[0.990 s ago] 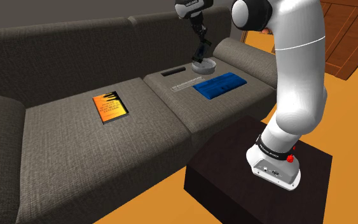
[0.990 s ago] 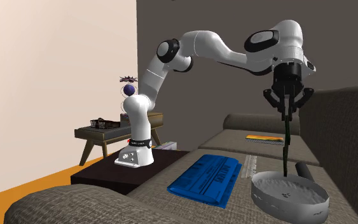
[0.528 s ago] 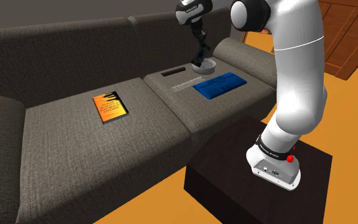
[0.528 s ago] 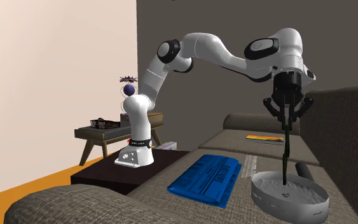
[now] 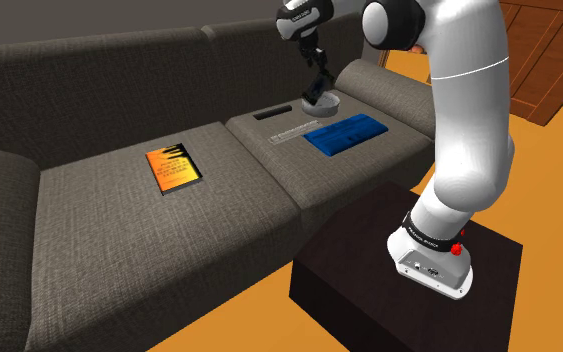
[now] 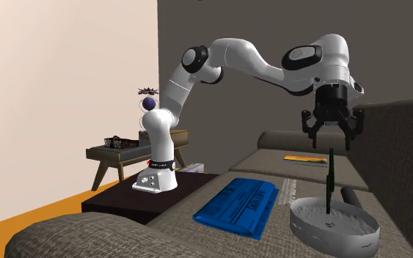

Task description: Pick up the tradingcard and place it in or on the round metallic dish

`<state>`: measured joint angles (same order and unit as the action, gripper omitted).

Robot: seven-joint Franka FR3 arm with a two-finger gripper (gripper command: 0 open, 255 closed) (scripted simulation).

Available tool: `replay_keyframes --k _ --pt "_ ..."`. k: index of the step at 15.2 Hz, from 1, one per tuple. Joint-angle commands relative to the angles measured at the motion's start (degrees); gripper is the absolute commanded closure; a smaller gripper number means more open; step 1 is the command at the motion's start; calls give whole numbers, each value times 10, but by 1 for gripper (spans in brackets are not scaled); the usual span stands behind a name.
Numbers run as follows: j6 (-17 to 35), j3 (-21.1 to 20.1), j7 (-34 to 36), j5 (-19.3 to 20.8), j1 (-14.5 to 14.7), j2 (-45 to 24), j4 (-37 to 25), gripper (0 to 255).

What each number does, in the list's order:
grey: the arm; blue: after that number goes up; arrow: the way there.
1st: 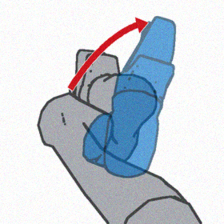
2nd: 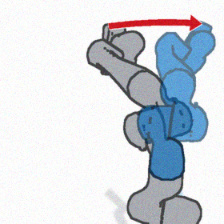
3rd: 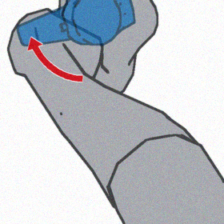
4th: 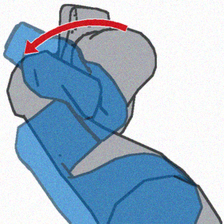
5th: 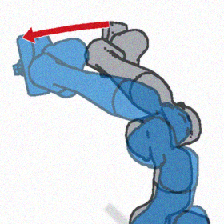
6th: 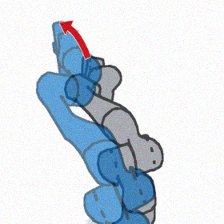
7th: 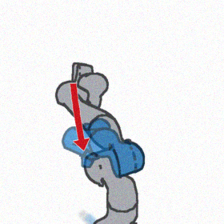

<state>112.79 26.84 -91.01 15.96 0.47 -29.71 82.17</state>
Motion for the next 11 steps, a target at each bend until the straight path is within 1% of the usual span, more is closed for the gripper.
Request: replay_keyframes --k 1,4,8,11 --pt "0 0 0 0 0 -1 0 0" --pt "-1 0 0 0 1 1 0 0" --pt "-66 -2 -2 1 17 13 -47 0" --pt "-66 -2 -2 1 17 13 -47 0"
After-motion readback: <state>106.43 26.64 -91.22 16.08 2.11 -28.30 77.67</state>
